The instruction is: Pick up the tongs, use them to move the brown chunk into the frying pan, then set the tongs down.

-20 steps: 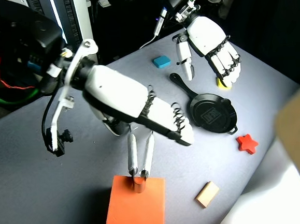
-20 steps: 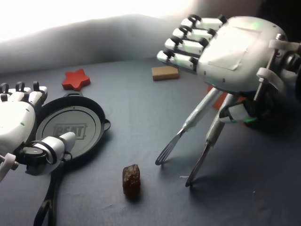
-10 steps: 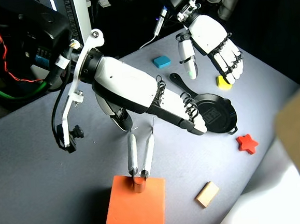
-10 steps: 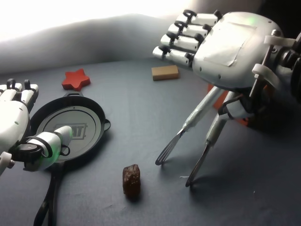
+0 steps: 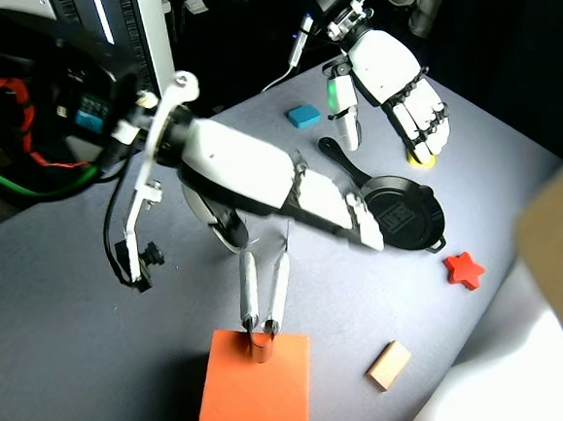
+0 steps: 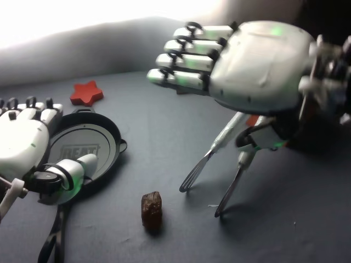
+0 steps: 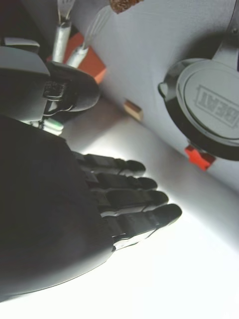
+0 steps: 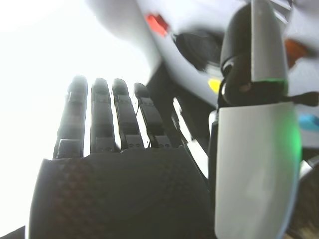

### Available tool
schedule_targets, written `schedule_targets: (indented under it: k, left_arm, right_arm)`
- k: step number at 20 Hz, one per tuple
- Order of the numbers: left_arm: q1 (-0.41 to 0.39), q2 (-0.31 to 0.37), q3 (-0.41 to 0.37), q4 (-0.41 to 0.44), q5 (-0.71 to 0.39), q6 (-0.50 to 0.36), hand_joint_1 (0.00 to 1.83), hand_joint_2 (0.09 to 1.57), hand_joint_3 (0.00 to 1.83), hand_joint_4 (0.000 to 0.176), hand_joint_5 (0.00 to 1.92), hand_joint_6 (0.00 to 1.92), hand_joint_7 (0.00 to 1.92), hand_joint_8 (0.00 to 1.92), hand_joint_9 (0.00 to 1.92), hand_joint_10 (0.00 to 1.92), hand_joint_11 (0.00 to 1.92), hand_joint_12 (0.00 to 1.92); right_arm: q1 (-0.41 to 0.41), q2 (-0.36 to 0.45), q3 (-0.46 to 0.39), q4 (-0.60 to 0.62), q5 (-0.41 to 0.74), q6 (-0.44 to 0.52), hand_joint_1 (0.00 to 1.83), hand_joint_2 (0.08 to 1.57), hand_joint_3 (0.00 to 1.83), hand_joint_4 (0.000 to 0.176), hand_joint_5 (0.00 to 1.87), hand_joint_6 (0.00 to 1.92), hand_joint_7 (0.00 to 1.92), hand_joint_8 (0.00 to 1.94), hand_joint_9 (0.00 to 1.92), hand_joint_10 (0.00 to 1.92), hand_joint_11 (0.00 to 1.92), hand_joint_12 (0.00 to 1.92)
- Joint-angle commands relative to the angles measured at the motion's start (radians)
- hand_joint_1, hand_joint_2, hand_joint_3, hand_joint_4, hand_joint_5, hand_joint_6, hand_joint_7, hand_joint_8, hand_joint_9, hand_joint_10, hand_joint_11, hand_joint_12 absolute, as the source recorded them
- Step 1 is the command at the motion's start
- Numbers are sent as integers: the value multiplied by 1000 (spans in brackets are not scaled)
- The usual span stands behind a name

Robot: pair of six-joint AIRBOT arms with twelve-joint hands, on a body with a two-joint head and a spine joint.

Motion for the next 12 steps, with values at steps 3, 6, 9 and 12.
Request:
schedule_targets:
  k: [3, 6, 9, 12]
  left_arm:
    - [-11, -2, 4, 60, -68, 1, 117, 1304, 2, 12, 123, 2, 104, 5, 109, 4, 0, 364]
    - [-3, -1, 19, 54, -66, -5, 140, 1303, 1, 18, 127, 2, 106, 3, 100, 2, 0, 372]
    - [3, -1, 37, 54, -55, -23, 175, 1308, 1, 23, 122, 2, 86, 0, 93, 0, 0, 413]
    - [6, -1, 50, 56, -31, -33, 150, 1301, 0, 23, 147, 6, 104, 5, 111, 5, 0, 445]
  right_arm:
    - [69, -18, 44, -196, -129, 283, 1076, 827, 0, 0, 0, 0, 0, 0, 0, 0, 0, 0]
    - [111, -40, 41, -471, -221, 467, 1090, 838, 0, 0, 0, 0, 0, 0, 0, 0, 0, 0]
    - [135, -84, 53, -822, -313, 737, 1090, 856, 0, 0, 0, 0, 0, 0, 0, 0, 0, 0]
    - [137, -149, 103, -955, -402, 871, 1114, 855, 0, 0, 0, 0, 0, 0, 0, 0, 0, 0]
